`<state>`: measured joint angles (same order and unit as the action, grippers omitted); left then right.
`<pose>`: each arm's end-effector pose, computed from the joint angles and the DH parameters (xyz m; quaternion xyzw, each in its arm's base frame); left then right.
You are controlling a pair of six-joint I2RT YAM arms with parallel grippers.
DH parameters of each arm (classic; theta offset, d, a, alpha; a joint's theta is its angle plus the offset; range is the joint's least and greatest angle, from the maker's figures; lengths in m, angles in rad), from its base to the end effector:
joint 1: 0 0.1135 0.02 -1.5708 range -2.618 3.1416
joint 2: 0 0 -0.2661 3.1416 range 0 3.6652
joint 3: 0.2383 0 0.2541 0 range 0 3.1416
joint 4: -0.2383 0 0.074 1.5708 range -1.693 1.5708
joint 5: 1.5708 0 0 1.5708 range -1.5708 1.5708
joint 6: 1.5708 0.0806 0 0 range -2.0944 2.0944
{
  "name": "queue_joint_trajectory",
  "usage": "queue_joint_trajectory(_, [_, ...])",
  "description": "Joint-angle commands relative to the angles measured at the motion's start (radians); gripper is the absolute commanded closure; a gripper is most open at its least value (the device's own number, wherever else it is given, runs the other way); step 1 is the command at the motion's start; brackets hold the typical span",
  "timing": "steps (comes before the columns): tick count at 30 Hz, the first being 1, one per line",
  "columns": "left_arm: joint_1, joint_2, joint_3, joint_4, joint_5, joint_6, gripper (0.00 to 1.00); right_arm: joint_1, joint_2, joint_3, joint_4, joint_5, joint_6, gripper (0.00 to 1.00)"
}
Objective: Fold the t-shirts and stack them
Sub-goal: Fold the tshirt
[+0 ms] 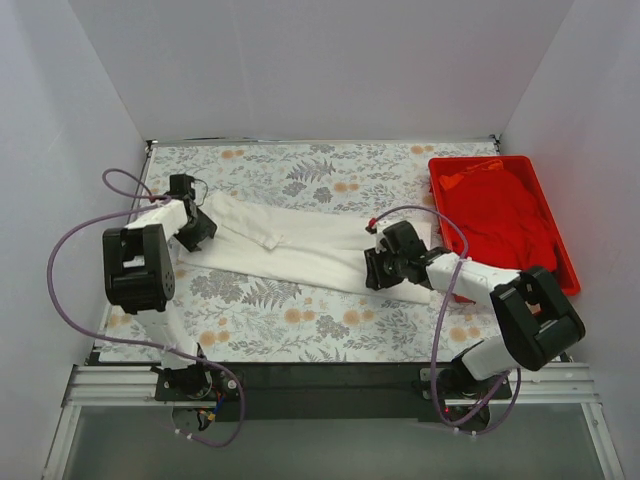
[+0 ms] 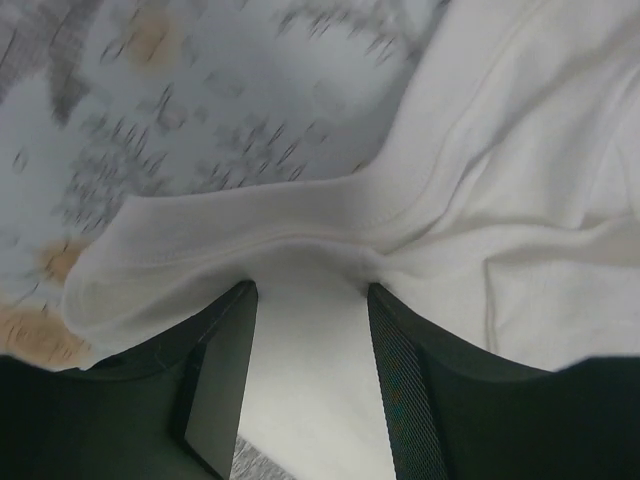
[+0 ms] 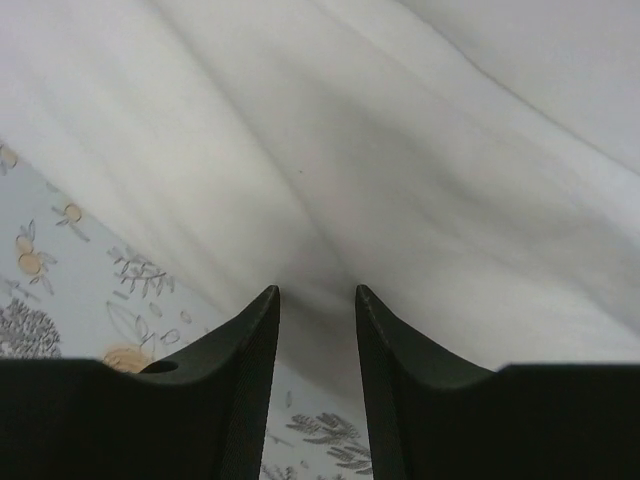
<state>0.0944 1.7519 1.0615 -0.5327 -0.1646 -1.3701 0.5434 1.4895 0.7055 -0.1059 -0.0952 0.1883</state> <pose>0.3460 0.0460 0.1199 -0.6668 0.7205 -0.0376 0.1867 0.2637 0.1682 0.1270 -0.1819 0.9239 0.1612 0.2954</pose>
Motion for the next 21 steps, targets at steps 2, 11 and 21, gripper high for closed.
queue_joint_trajectory(2, [-0.041,0.257,0.227,-0.022,0.014,0.064,0.52,0.154,-0.038,-0.101,-0.241,-0.136,0.08,0.57])
queue_joint_trajectory(11, [-0.291,0.681,0.908,-0.177,-0.098,0.147,0.35,0.377,-0.069,-0.003,-0.271,-0.259,0.172,0.56])
queue_joint_trajectory(21, [-0.302,0.428,0.83,-0.099,-0.153,0.094,0.33,0.354,-0.126,0.106,-0.342,-0.049,0.082,0.58])
